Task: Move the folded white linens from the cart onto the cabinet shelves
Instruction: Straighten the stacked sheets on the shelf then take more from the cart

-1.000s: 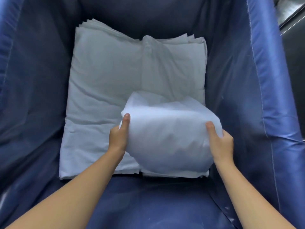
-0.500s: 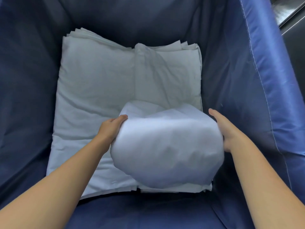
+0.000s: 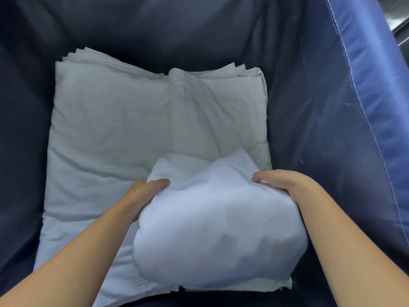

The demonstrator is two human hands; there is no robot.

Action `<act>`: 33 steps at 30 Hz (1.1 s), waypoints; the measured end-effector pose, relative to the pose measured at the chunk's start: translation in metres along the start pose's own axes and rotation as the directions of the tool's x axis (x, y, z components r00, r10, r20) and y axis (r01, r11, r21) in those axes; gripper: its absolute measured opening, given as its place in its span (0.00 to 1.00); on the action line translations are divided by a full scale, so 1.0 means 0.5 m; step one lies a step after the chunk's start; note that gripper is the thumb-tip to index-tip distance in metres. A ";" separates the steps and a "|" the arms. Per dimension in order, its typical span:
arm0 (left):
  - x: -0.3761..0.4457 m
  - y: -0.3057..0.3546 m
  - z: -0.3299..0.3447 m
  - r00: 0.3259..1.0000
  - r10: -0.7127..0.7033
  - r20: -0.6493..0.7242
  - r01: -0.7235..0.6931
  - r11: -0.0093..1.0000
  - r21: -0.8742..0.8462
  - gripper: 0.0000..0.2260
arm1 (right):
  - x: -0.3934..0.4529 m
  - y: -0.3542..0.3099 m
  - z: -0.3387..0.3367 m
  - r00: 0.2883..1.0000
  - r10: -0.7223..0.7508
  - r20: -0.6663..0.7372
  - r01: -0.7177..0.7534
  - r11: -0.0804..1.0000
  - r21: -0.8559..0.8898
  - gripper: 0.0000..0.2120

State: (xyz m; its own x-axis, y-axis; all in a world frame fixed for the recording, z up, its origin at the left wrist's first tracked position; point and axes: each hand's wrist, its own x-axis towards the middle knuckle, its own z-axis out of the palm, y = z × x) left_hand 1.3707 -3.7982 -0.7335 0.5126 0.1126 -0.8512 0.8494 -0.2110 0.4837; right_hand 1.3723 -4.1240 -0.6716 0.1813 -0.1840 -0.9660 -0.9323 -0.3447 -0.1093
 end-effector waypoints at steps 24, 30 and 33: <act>0.144 0.330 0.071 0.798 0.544 -0.260 -0.573 0.819 -0.042 0.14 | 0.117 -0.155 -0.054 0.466 -0.554 -0.690 0.739 0.673 -0.041 0.12; 0.209 0.187 0.084 0.883 0.439 -0.164 -0.416 0.895 0.160 0.23 | 0.211 -0.090 -0.006 0.690 -0.577 -0.438 0.594 0.796 -0.114 0.35; 0.207 0.124 0.079 0.891 0.418 -0.176 -0.370 0.895 0.251 0.17 | 0.229 -0.039 0.032 0.694 -0.621 -0.365 0.515 0.782 -0.351 0.36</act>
State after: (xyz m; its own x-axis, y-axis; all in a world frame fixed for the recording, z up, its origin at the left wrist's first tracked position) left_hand 1.4715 -3.8380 -0.7996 0.8338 0.1835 -0.5206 0.5391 -0.4740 0.6963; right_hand 1.4065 -4.1236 -0.7839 0.8187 -0.2501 -0.5169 -0.5261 -0.6873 -0.5008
